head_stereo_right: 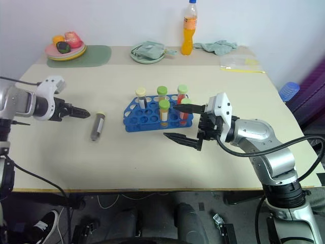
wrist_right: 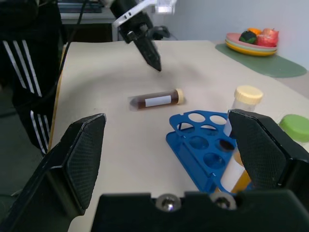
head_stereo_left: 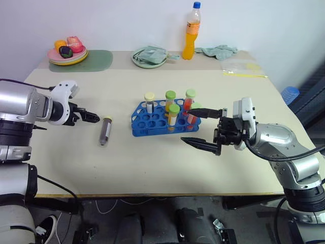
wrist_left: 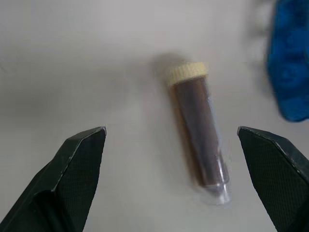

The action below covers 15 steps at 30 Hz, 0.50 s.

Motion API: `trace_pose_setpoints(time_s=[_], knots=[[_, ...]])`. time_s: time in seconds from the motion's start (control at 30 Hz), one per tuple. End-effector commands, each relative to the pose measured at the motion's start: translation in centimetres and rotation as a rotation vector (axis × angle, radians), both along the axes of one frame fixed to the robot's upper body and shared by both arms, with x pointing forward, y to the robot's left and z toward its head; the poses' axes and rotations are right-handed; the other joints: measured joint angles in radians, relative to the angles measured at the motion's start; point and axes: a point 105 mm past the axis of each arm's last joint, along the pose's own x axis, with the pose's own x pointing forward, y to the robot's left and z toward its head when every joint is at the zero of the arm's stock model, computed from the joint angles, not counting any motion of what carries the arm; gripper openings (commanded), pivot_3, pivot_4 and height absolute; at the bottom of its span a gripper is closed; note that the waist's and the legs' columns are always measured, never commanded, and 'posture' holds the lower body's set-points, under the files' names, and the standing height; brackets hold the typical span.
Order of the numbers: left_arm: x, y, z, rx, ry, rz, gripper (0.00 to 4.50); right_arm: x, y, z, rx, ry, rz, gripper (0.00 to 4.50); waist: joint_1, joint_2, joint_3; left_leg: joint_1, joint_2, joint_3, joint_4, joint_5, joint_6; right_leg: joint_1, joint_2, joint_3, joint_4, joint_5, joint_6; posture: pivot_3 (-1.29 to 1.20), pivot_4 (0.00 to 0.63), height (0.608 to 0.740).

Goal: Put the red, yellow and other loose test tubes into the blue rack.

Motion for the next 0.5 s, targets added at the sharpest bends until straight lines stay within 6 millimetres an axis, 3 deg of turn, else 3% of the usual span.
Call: trace_pose_setpoints(time_s=[0.03, 0.37, 0.5], knots=[[0.0, -0.4, 0.2, -0.031, 0.073, 0.019, 4.5, -0.1, 0.5, 0.6, 0.022, -0.042, 0.008, 4.47, 0.002, 0.0, 0.0, 0.0, 0.0, 0.0, 0.0, 0.0, 0.0, 0.0, 0.0, 0.0, 0.001, 0.0, 0.0, 0.0, 0.15, 0.74], [2.5, -0.9, -1.8, 0.042, 0.158, -0.08, 4.5, 0.7, 0.6, 0.5, 0.021, -0.061, -0.01, 4.47, 0.007, 0.0, 0.0, -0.001, 0.0, 0.0, 0.0, 0.0, 0.0, -0.001, 0.0, 0.0, 0.001, -0.002, -0.003, 0.0, 0.15, 0.74], [2.9, -2.1, -2.6, 0.007, 0.194, -0.144, 4.5, 1.1, 0.1, 0.9, 0.021, -0.072, -0.034, 4.47, 0.005, 0.0, 0.0, -0.002, 0.0, 0.0, 0.0, 0.0, 0.0, -0.002, 0.001, 0.0, 0.0, -0.001, -0.003, 0.0, 0.15, 0.74]])
